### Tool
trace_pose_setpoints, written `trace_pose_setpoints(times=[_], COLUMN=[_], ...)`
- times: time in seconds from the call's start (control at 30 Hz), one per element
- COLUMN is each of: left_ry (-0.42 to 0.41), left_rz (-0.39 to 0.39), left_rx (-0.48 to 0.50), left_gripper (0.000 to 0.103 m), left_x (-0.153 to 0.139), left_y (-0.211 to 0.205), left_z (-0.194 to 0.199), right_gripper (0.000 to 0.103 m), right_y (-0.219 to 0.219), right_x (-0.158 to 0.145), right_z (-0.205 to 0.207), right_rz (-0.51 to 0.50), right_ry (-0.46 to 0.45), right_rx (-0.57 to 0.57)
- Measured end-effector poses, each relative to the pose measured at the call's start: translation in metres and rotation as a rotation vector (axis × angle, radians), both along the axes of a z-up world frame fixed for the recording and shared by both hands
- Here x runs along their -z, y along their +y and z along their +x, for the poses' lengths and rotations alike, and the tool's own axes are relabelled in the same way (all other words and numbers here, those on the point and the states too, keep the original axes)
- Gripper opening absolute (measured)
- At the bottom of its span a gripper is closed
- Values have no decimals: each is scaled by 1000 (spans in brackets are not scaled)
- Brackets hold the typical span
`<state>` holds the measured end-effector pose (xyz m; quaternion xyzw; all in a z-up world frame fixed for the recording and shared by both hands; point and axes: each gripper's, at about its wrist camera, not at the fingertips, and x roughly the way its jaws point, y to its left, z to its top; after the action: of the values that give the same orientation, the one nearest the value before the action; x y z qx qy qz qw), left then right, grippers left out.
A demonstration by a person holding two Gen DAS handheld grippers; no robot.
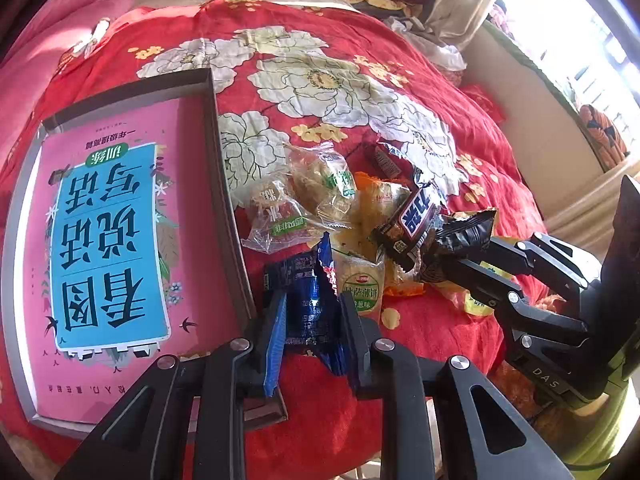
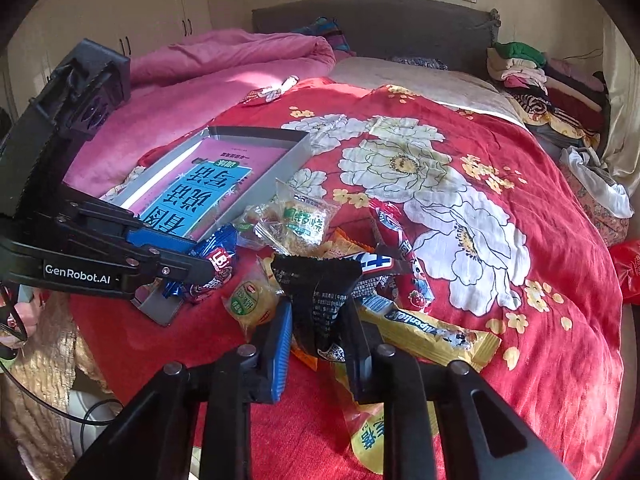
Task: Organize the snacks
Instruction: 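Carry the blue bag and black pack over the grey tray with both grippers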
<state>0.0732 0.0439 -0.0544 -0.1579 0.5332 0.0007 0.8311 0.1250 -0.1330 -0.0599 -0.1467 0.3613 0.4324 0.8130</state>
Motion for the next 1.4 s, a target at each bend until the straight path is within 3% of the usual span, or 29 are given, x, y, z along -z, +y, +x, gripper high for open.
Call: trace_pose_setpoints(times=[0.17,0.73,1.07,1.13,1.4], left_ry=[-35,-136,-157,-165,-159], left_rz=[-55,-92,-86,-87,-95], left_rx=[-9,-67,-148,-160,-189], left_gripper=[24,23,22,12,12], left_x=[-12,-44,-47,-48,-41], left_y=[8,47,85,92,106], left_z=[-7,-34,-67,-73,-84], right_gripper=[23,23,23,23,23], right_y=[-3,32,77,85,108], right_x=[-7,-42,-46,-45,-27], right_z=[-3,-29,-52,-57,-62], right_rz=[43,198,190,187,155], right_ry=[-1,45,76,84,149], right_rx=[2,-50,-127,-138,-149])
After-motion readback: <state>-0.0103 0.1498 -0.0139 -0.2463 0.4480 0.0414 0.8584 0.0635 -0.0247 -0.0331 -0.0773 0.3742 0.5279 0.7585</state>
